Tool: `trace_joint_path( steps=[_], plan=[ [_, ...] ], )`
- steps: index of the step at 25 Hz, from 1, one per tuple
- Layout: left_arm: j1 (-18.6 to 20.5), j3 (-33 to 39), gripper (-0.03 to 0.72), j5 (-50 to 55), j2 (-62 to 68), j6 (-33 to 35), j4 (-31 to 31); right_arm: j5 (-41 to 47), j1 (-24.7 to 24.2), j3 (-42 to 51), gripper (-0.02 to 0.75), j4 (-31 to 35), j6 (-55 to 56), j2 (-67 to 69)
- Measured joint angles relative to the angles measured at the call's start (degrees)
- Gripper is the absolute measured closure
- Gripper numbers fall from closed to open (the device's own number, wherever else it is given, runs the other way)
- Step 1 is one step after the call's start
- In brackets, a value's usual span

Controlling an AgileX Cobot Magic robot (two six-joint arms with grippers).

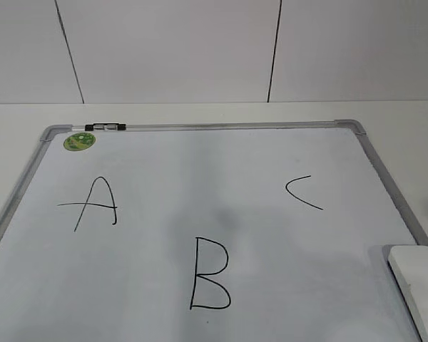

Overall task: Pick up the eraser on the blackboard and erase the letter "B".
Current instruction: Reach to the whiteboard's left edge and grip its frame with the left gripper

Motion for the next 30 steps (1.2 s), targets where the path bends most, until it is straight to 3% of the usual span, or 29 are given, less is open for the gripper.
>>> trace_joint_path(
  steps=[12, 19, 30],
  plan=[
    [0.00, 0.00, 0.462, -0.28, 4.00, 0.00, -0.12, 0.00, 0.00, -0.83, 0.190, 6.59, 1.91, 11.44],
    [0.00, -2.38, 0.462, -1.52, 20.71, 0.00, -0.12, 0.00, 0.00, -0.83, 0.190, 9.34, 1.91, 14.66],
    [0.00, -14.41, 0.460, -3.22, 52.36, 0.00, 0.63, -0.21, 0.00, -0.83, 0.190, 9.47, 2.02, 17.66]
  ],
)
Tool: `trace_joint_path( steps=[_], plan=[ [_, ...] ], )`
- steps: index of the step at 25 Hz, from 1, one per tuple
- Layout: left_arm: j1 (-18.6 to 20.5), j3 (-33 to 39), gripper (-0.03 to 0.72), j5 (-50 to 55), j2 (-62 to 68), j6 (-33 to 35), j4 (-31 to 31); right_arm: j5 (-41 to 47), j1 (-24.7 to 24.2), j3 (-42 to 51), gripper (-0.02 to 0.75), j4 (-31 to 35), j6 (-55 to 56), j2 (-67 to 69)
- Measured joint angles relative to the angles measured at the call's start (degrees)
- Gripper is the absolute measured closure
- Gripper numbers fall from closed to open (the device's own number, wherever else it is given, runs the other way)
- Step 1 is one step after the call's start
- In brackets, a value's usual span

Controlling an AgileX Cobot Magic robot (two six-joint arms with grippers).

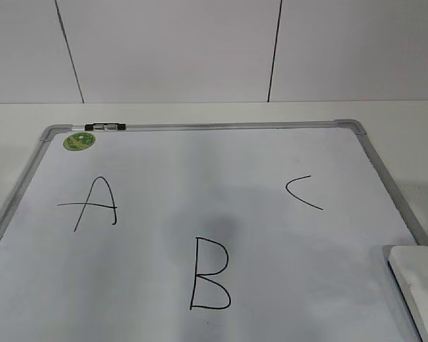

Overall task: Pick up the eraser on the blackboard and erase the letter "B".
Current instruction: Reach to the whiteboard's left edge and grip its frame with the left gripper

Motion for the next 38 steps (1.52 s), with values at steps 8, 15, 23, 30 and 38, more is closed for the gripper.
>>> trace_joint_path(
  steps=[8, 15, 23, 30, 38],
  plan=[
    [0.00, -6.17, 0.457, -5.69, 18.35, 0.00, 0.89, -0.11, 0.00, 0.00, 0.190, -0.10, 0.00, 0.59],
    [0.00, -9.74, 0.457, -9.37, 29.92, 0.00, 0.89, -0.11, 0.00, 0.00, 0.190, -0.29, 0.00, 3.09],
    [0.00, -14.79, 0.457, -11.79, 41.21, 0.00, 0.16, -0.33, 0.00, 0.00, 0.190, -0.34, 0.00, 5.55],
    [0.00, -20.89, 0.457, -12.73, 49.13, 0.00, 0.09, -0.33, 0.00, 0.00, 0.190, -1.27, 0.00, 5.92],
    [0.00, -23.38, 0.457, -12.73, 54.94, 0.26, 1.39, -0.33, 0.00, 0.00, 0.190, -1.50, 0.00, 5.92]
  ],
)
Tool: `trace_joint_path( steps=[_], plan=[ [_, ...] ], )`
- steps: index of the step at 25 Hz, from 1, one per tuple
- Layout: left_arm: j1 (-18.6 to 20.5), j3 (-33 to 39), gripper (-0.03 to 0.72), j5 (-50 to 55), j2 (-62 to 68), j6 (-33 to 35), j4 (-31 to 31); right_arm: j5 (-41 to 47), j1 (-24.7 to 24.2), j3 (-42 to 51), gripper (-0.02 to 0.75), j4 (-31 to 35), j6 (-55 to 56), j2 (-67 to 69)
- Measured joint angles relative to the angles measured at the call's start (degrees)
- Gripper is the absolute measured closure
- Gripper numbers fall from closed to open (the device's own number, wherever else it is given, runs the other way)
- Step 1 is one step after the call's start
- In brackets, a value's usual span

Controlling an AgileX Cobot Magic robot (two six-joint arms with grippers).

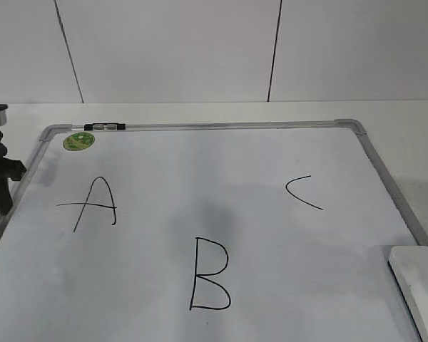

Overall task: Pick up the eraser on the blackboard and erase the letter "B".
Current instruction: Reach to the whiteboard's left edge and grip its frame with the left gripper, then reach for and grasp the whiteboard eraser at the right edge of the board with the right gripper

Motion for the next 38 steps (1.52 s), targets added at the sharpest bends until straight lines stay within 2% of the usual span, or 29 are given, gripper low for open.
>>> trace_joint_path(
  steps=[14, 16, 21, 23, 26, 38],
  plan=[
    [0.00, -0.13, 0.460, -0.94, 1.56, 0.41, 0.37, 0.00, 0.00, 0.00, 0.190, -2.04, 2.51, 0.00],
    [0.00, -0.13, 0.491, -1.03, 1.56, 0.44, 0.37, 0.00, 0.00, 0.00, 0.190, -2.04, 2.51, 0.00],
    [0.00, -0.13, 0.638, -1.03, 1.56, 0.78, -0.20, 0.00, 0.00, 0.00, 0.185, -2.04, 2.51, 1.82],
    [0.00, -0.13, 0.660, -1.03, 1.56, 0.66, -0.83, 0.00, 0.00, 0.00, 0.155, -2.04, 2.58, 3.78],
    [0.00, -0.13, 0.666, -1.03, 1.56, 0.29, -1.09, -0.11, 0.00, 0.00, 0.121, -2.04, 2.58, 6.78],
    [0.00, -0.21, 0.666, -1.03, 1.56, 0.30, -1.19, -9.37, 0.00, 0.00, 0.118, -2.37, 2.58, 21.17]
  ],
)
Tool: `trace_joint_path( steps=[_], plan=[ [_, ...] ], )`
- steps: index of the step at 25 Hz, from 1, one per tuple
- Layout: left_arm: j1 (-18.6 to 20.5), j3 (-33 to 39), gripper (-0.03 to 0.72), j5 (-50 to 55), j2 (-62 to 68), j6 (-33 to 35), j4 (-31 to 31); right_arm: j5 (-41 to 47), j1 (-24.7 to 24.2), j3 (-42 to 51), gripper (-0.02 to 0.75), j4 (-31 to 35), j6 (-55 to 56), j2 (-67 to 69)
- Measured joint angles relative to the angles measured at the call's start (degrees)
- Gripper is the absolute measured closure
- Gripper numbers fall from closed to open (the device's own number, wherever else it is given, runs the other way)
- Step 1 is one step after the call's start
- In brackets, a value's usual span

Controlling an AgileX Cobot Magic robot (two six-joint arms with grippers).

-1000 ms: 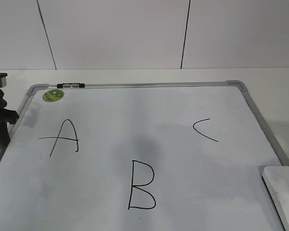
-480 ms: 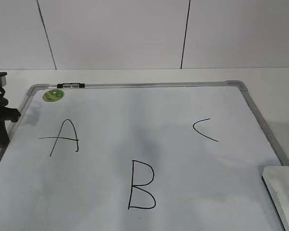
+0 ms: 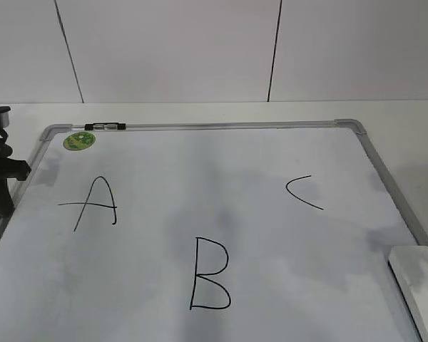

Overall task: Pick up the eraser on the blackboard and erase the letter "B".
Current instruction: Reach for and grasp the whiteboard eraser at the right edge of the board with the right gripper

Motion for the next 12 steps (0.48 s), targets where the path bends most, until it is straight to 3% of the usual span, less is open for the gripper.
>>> trace_joint_path(
  steps=[12],
  plan=[
    [0.00, 0.00, 0.666, 0.00, 0.00, 0.00, -0.12, -6.06, 0.00, -3.45, 0.118, -3.35, 0.00, 16.02]
  ],
)
